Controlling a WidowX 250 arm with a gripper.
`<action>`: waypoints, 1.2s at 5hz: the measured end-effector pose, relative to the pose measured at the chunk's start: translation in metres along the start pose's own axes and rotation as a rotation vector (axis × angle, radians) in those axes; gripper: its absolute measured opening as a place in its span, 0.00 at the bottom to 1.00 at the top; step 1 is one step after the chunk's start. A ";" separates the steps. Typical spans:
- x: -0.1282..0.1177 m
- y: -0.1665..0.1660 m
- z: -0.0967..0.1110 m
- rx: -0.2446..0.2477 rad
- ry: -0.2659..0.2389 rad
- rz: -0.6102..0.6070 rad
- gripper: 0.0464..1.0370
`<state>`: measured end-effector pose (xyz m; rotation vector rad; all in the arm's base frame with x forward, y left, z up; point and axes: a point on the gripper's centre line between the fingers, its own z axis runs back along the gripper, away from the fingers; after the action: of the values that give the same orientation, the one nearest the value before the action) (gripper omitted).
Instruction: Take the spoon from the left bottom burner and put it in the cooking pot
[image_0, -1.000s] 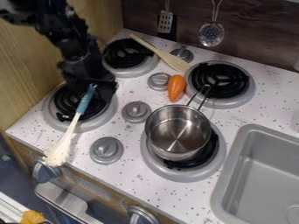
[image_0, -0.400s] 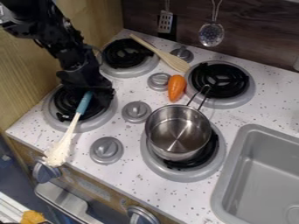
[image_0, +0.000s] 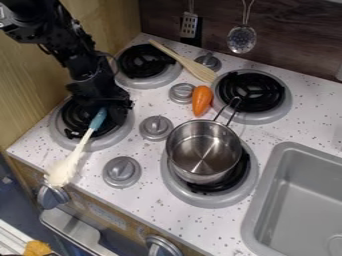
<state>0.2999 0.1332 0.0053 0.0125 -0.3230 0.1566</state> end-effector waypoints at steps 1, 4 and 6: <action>0.002 -0.001 0.000 -0.007 0.012 -0.008 0.53; 0.017 -0.027 0.006 -0.012 0.067 0.002 0.38; 0.025 -0.053 0.027 -0.023 0.017 0.022 0.18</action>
<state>0.3228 0.0834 0.0396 -0.0150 -0.3076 0.1748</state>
